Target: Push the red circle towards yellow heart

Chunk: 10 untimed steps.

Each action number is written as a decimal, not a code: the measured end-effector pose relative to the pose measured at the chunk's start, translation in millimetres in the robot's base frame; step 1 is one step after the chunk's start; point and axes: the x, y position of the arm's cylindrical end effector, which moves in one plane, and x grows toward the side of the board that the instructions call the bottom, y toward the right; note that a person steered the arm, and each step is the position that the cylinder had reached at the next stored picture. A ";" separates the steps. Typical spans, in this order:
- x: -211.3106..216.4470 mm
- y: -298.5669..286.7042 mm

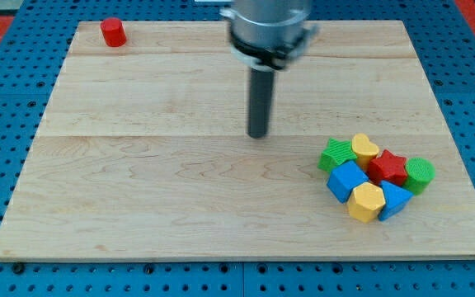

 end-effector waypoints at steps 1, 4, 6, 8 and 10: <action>-71.0 -37.4; -227.3 -113.6; -227.1 -147.8; -217.2 -260.8; -156.7 -175.0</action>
